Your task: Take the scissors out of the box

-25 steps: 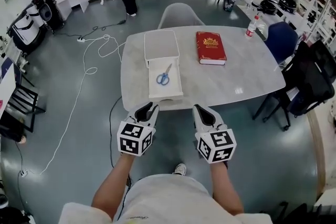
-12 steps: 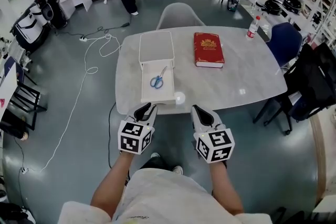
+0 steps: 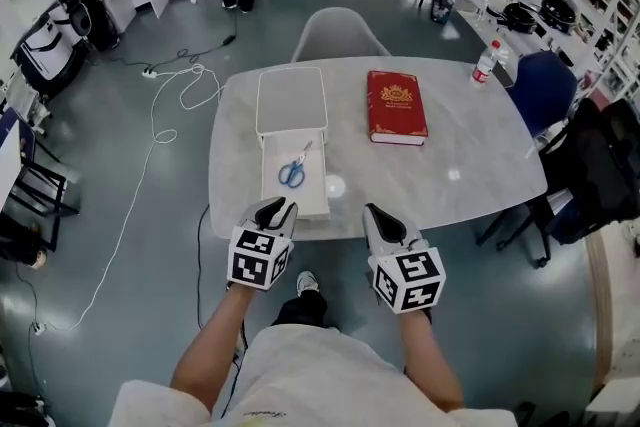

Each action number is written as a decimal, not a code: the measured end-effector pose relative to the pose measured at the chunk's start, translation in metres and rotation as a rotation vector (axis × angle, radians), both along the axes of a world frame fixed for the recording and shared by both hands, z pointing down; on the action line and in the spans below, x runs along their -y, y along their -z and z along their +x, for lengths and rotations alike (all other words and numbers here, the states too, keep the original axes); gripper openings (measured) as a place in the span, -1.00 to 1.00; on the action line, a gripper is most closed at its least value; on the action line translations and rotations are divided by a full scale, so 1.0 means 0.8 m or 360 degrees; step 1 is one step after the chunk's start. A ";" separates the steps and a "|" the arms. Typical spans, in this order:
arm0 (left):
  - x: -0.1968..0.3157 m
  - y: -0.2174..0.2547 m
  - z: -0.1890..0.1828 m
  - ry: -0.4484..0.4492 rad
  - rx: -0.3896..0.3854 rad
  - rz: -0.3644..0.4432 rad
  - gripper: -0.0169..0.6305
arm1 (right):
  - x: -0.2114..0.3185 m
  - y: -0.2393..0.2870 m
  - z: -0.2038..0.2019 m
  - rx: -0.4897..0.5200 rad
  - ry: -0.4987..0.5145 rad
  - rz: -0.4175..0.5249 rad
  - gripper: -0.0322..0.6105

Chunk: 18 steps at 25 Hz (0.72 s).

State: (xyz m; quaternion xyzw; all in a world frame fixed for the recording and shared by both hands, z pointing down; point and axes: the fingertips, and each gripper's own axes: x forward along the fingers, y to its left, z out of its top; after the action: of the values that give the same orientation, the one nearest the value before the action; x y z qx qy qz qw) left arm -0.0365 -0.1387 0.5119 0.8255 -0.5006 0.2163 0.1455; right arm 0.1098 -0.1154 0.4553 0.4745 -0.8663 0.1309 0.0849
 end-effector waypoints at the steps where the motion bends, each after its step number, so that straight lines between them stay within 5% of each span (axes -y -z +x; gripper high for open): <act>1: 0.009 -0.004 -0.002 -0.0002 -0.0001 -0.0018 -0.77 | 0.010 -0.001 -0.003 -0.0008 0.0005 -0.0006 -0.89; 18: 0.145 -0.081 -0.034 -0.0170 0.0167 -0.0403 -0.75 | 0.180 -0.011 -0.061 -0.0120 0.0033 -0.0094 -0.89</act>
State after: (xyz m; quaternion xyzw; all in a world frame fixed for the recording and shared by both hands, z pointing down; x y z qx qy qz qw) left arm -0.0640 -0.2549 0.5766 0.8135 -0.4316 0.3280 0.2105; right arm 0.0609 -0.2591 0.4638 0.4675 -0.8631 0.1374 0.1328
